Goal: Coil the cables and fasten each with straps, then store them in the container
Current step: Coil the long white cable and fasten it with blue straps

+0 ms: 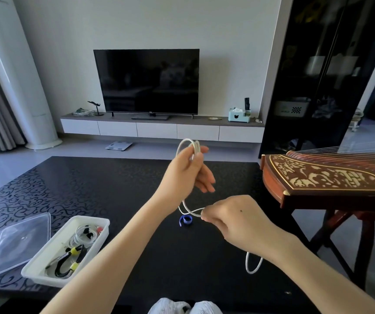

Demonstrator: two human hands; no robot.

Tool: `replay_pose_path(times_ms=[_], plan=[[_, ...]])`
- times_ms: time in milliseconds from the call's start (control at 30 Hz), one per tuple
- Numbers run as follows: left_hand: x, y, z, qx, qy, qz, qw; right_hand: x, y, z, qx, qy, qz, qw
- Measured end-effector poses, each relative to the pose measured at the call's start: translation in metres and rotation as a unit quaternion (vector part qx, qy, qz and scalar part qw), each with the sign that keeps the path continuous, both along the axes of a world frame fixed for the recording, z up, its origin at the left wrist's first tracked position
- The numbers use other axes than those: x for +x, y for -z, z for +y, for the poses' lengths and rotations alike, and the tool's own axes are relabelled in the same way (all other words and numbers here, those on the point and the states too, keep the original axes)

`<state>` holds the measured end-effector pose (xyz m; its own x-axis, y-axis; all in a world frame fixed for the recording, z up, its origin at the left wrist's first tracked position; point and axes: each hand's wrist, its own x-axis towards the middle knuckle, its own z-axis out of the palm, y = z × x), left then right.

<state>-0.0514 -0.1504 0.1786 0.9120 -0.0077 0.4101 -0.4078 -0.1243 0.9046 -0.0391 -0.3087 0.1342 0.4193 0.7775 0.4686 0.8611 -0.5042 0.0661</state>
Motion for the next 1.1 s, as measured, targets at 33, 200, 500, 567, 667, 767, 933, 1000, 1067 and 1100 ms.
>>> replay_pose_path(times_ms=[33,200,500,567,667,767,933,1000,1067,1100], plan=[[-0.002,0.005,-0.002,0.033,0.003,0.002,0.999,-0.001,-0.006,-0.004,0.01,-0.008,0.021,1.0],[-0.008,0.02,0.002,0.099,0.012,0.034,0.994,-0.005,-0.036,-0.022,0.105,-0.003,0.05,0.993],[-0.014,0.032,0.018,-0.191,0.238,0.162,0.938,0.029,-0.068,-0.014,0.237,0.045,0.147,0.959],[-0.011,0.033,0.027,-0.286,0.311,0.168,0.891,0.044,-0.062,-0.014,0.276,0.056,0.235,0.93],[-0.01,0.032,0.039,-0.367,0.406,0.161,0.822,0.053,-0.044,-0.018,0.345,0.025,0.408,0.845],[-0.007,0.03,0.044,-0.408,0.423,0.15,0.795,0.045,-0.021,-0.015,0.324,0.025,0.483,0.813],[0.001,0.025,0.055,-0.485,0.413,0.12,0.762,0.032,0.02,-0.014,0.342,0.055,0.509,0.788],[0.004,0.022,0.061,-0.519,0.388,0.11,0.754,0.026,0.037,-0.014,0.359,0.091,0.436,0.82],[0.008,0.017,0.064,-0.552,0.352,0.099,0.749,0.018,0.05,-0.013,0.394,0.107,0.334,0.85],[0.008,0.015,0.064,-0.566,0.328,0.093,0.751,0.013,0.054,-0.013,0.424,0.099,0.3,0.849]])
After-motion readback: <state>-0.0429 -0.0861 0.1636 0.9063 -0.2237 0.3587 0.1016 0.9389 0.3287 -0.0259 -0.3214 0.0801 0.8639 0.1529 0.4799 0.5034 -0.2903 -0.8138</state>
